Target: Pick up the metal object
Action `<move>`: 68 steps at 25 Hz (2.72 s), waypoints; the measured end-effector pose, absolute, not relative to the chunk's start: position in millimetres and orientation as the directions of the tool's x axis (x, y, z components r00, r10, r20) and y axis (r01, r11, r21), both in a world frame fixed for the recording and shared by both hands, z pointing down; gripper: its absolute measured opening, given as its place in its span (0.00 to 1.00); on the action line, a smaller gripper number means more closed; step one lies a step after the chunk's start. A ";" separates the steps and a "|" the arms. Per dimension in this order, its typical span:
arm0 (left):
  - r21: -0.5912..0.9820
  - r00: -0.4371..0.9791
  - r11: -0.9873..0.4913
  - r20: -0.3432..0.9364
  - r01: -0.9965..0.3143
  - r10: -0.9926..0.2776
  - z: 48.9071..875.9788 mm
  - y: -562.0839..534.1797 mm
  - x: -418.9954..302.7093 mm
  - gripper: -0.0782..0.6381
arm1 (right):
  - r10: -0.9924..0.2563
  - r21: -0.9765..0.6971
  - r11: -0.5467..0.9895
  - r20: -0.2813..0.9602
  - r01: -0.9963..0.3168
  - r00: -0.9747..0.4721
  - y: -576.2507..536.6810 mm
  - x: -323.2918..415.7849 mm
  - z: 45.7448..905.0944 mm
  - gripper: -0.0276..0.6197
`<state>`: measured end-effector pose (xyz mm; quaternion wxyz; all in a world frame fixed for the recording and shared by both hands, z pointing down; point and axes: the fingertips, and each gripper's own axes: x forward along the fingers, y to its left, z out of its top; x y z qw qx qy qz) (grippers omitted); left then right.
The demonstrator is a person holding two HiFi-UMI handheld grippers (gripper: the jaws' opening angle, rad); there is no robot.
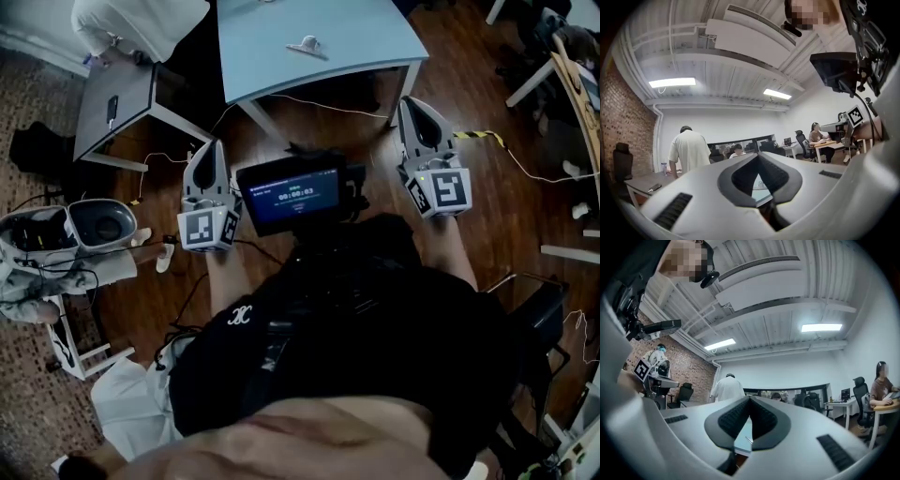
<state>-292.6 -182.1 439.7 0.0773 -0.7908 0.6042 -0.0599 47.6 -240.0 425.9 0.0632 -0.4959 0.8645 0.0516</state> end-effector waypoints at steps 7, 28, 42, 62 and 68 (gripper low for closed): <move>-0.156 0.278 -0.273 -0.011 -0.949 -0.961 432.6 -179.2 -320.3 0.12 | -0.857 0.029 0.499 -0.131 -0.866 -0.498 -226.5 15.6 429.5 0.02; -0.172 0.350 -0.331 -0.099 -0.928 -0.931 326.6 -101.4 -244.6 0.12 | -0.853 0.025 0.501 -0.156 -0.865 -0.498 -115.6 79.9 345.1 0.02; -0.160 0.324 -0.299 -0.161 -0.941 -0.932 298.6 -190.5 -199.5 0.12 | -0.771 0.052 0.620 -0.145 -0.783 -0.620 -214.3 90.1 344.0 0.02; -0.167 0.288 -0.269 -0.098 -0.949 -0.953 313.3 -230.8 -253.4 0.12 | -0.705 -0.071 0.700 0.088 -0.711 -0.703 -361.5 -12.7 464.9 0.13; -0.177 0.283 -0.265 -0.088 -0.948 -0.955 323.3 -262.0 -251.9 0.12 | -0.586 -0.132 0.754 0.310 -0.644 -0.749 -492.6 -43.0 589.8 0.40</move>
